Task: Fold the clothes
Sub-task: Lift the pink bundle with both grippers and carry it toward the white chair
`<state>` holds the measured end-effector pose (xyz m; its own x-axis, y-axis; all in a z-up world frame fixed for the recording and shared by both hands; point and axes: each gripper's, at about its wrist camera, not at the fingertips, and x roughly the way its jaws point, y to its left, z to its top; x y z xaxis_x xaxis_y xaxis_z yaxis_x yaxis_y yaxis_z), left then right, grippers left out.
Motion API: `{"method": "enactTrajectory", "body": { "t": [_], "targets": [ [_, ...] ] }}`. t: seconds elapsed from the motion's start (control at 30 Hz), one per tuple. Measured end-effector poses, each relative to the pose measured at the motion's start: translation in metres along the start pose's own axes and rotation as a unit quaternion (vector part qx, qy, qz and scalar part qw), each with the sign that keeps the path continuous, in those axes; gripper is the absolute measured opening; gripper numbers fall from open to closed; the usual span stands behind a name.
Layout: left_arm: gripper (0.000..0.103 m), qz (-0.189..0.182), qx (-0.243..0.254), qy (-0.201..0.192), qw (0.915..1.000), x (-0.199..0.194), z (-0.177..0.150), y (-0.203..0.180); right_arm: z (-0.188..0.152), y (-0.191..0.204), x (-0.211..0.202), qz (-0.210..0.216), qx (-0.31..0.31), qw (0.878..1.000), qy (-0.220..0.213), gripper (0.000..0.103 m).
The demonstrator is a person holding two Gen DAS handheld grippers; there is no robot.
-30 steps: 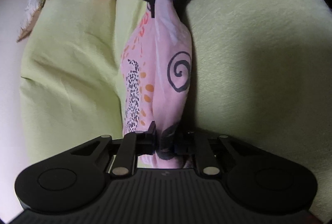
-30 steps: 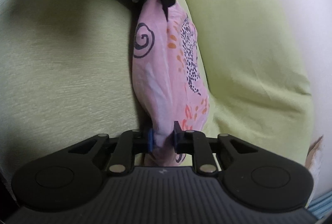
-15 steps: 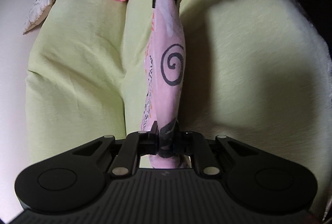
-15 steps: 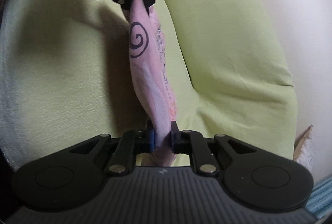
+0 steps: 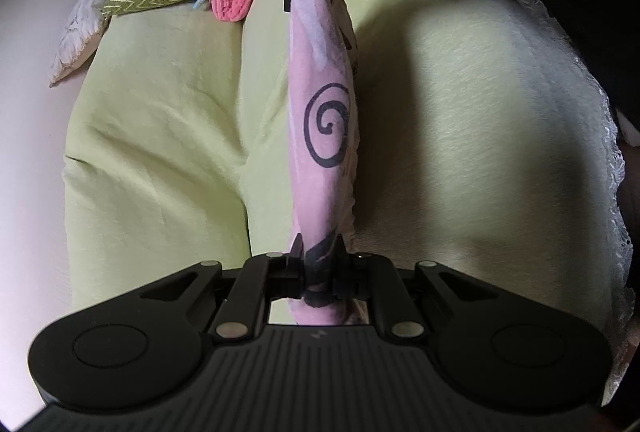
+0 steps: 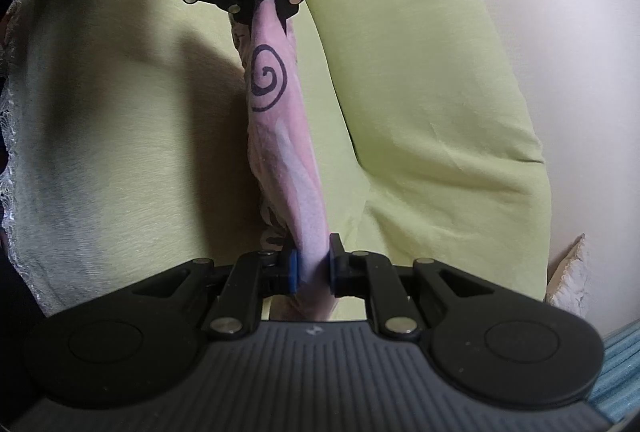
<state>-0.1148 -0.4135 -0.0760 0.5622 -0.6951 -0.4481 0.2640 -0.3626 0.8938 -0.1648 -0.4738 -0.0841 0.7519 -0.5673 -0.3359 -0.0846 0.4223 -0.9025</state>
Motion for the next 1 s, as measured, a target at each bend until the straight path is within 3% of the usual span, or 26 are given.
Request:
{"method": "enactTrajectory", "body": {
  "t": [0.2,0.57,0.73,1.0],
  "targets": [
    [0.010,0.005,0.011,0.003,0.9999,-0.008,0.002,0.005,0.002,-0.012,-0.003,-0.013,0.000,1.000,-0.007,0.011],
    [0.010,0.062,0.029,-0.015,0.9976,-0.021,0.012,0.053,0.004,-0.063,-0.016,-0.067,0.005,0.998,0.001,0.011],
    [0.010,0.074,0.039,-0.051,0.9952,-0.023,0.034,0.066,-0.008,-0.075,-0.040,-0.090,0.013,0.995,0.037,0.011],
    [0.010,0.087,0.047,-0.140,0.9851,-0.029,0.091,0.082,-0.050,-0.092,-0.076,-0.123,0.025,0.985,0.121,0.011]
  ]
}}
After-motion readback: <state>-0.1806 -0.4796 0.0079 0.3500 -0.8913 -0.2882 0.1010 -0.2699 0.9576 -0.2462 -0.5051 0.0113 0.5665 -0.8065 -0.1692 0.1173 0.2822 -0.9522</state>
